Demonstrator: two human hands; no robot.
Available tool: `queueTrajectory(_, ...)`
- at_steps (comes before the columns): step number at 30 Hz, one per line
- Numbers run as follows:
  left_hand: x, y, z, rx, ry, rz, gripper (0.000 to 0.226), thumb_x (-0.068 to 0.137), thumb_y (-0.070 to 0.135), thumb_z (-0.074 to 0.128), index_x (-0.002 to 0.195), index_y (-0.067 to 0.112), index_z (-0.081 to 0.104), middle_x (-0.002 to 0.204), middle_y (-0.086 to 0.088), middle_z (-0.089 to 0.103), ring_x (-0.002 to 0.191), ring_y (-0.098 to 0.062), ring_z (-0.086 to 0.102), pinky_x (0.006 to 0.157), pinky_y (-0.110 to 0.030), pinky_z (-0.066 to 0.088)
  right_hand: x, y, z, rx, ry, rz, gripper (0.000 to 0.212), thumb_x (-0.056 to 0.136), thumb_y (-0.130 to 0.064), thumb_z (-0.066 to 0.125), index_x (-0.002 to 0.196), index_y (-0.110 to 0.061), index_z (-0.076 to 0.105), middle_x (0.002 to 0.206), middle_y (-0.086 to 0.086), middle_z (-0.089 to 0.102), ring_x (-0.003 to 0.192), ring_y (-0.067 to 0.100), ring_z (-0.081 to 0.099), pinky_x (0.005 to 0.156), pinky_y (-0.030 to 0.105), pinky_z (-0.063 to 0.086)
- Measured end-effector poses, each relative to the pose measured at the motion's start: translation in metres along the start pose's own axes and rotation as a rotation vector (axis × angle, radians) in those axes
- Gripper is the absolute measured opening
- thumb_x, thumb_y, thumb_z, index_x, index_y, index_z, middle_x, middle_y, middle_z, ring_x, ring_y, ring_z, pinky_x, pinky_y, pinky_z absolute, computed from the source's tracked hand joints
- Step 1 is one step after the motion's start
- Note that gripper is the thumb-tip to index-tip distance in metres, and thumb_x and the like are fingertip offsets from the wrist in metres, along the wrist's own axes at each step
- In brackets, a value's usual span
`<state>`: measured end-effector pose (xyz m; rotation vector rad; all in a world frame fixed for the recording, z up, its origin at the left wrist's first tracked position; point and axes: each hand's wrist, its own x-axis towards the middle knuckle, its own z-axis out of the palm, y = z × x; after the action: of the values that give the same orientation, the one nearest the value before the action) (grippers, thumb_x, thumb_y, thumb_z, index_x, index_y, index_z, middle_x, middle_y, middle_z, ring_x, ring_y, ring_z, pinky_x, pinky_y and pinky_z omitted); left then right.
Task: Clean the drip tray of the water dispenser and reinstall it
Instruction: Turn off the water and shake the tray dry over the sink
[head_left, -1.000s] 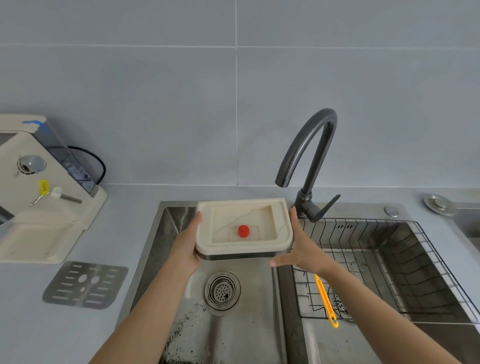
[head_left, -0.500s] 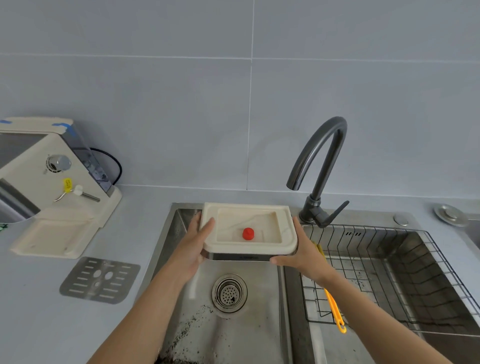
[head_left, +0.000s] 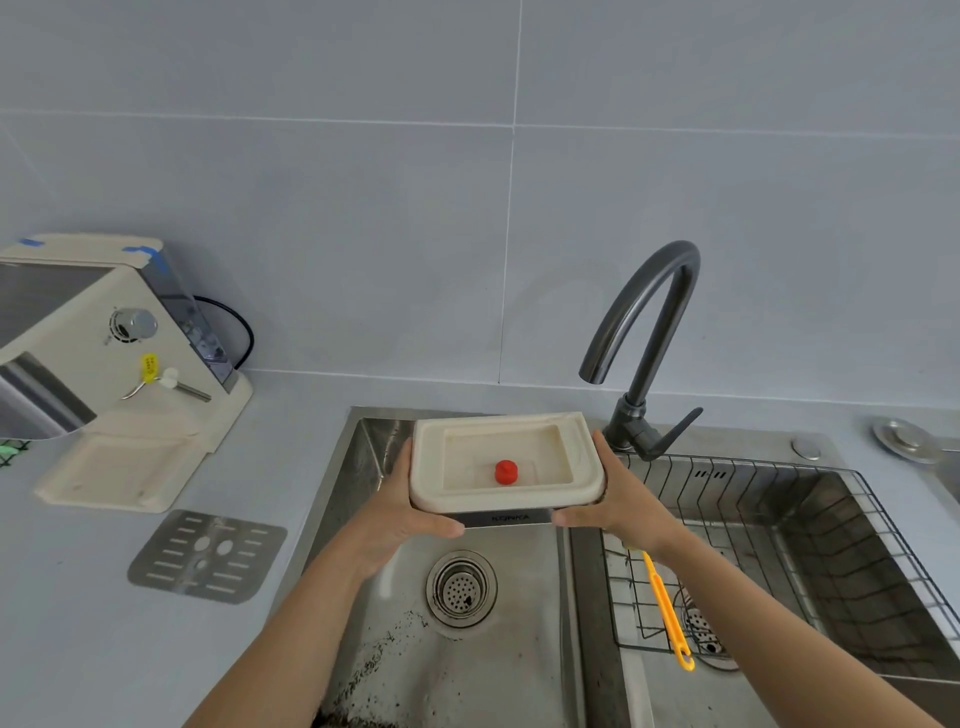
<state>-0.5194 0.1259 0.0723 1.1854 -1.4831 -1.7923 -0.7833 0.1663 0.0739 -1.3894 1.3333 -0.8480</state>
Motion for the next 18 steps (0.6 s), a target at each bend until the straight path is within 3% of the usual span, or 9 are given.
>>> queueTrajectory(6, 0.0002, -0.0051, 0.0009, -0.020, 0.026, -0.014, 0.106, 0.049, 0.001, 0.076, 0.139, 0.032, 0.029, 0.123, 0.003, 0.056, 0.114, -0.012, 0.053, 0.077, -0.018, 0.052, 0.0005, 0.0007, 0.0020, -0.042, 0.004, 0.034, 0.095, 0.047, -0.035, 0.085, 0.127, -0.024, 0.035, 0.122, 0.003, 0.051, 0.115, 0.019, 0.054, 0.093, 0.039, 0.053)
queueTrajectory(11, 0.0000, -0.0087, -0.0008, -0.070, 0.033, -0.015, 0.107, 0.038, 0.012, 0.081, 0.133, 0.033, 0.037, 0.121, 0.003, 0.058, 0.118, -0.018, 0.052, 0.088, -0.026, 0.048, 0.0027, -0.0009, 0.0048, -0.048, 0.021, 0.060, 0.097, 0.047, -0.037, 0.084, 0.129, -0.028, 0.035, 0.121, -0.005, 0.055, 0.115, 0.014, 0.055, 0.095, 0.038, 0.052)
queueTrajectory(18, 0.0021, -0.0098, -0.0034, -0.060, 0.050, -0.002, 0.108, 0.038, 0.017, 0.081, 0.135, 0.032, 0.036, 0.122, 0.003, 0.058, 0.116, -0.015, 0.052, 0.082, -0.019, 0.046, 0.0054, 0.0047, 0.0062, -0.041, 0.027, 0.082, 0.093, 0.048, -0.037, 0.084, 0.127, -0.030, 0.036, 0.120, -0.005, 0.056, 0.115, 0.016, 0.055, 0.096, 0.040, 0.051)
